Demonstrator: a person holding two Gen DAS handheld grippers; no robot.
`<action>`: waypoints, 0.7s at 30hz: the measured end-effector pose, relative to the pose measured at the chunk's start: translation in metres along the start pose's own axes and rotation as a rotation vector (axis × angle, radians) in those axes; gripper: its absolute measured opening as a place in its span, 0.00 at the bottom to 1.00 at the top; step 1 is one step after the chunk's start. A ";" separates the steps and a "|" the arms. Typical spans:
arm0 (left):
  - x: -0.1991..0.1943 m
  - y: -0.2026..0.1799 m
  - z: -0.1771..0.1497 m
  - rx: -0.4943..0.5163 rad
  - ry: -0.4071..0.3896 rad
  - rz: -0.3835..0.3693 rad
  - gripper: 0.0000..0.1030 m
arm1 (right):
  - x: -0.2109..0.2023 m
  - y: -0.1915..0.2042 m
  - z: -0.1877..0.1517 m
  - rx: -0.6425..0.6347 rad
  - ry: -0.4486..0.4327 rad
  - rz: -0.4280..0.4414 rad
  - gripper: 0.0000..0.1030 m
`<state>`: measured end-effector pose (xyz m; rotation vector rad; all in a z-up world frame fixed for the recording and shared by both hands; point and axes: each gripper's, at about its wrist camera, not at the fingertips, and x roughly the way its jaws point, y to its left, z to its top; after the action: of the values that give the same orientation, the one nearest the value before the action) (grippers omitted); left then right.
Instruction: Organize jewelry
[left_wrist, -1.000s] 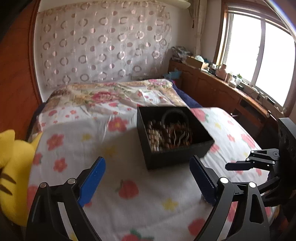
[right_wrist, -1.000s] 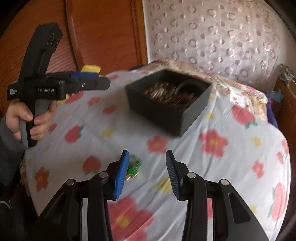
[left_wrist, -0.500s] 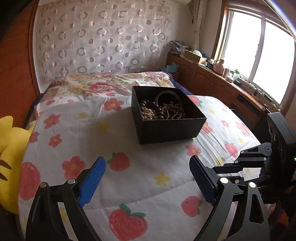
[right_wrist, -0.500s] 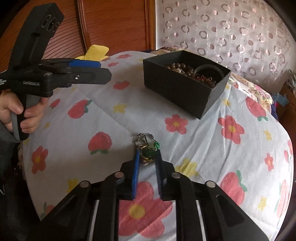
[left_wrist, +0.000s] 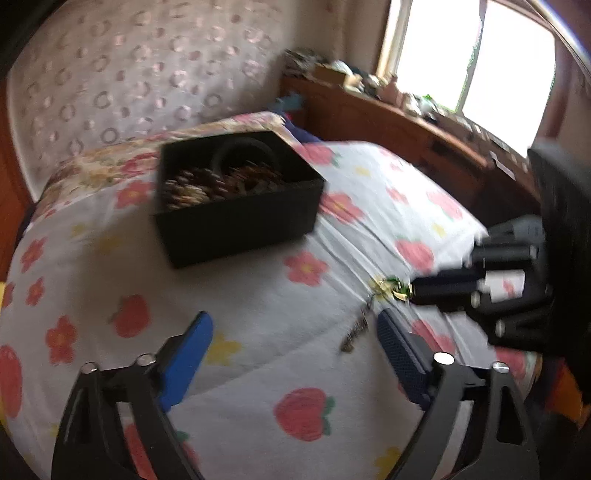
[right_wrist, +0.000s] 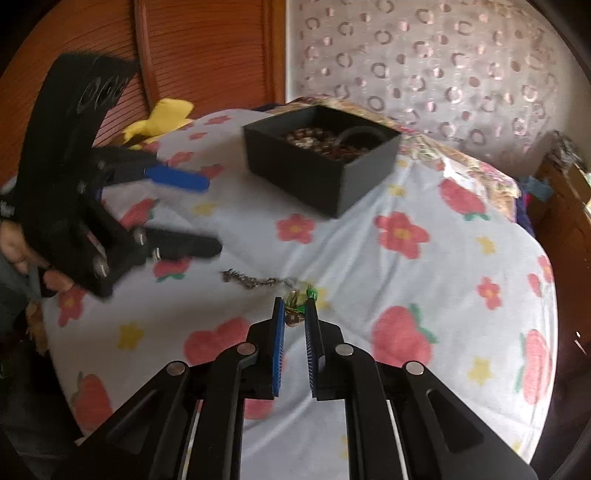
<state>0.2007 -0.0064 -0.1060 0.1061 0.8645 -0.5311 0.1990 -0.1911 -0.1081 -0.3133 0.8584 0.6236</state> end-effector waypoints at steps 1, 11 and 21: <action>0.004 -0.005 0.000 0.019 0.015 -0.005 0.67 | -0.002 -0.003 -0.001 0.008 -0.005 0.000 0.13; 0.031 -0.045 0.007 0.141 0.082 -0.052 0.35 | -0.020 -0.038 -0.017 0.103 -0.037 -0.042 0.32; 0.019 -0.050 0.017 0.166 0.060 -0.090 0.02 | -0.015 -0.037 -0.029 0.136 -0.040 -0.008 0.32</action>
<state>0.1981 -0.0625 -0.1029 0.2361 0.8854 -0.6864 0.1966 -0.2405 -0.1140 -0.1806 0.8561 0.5590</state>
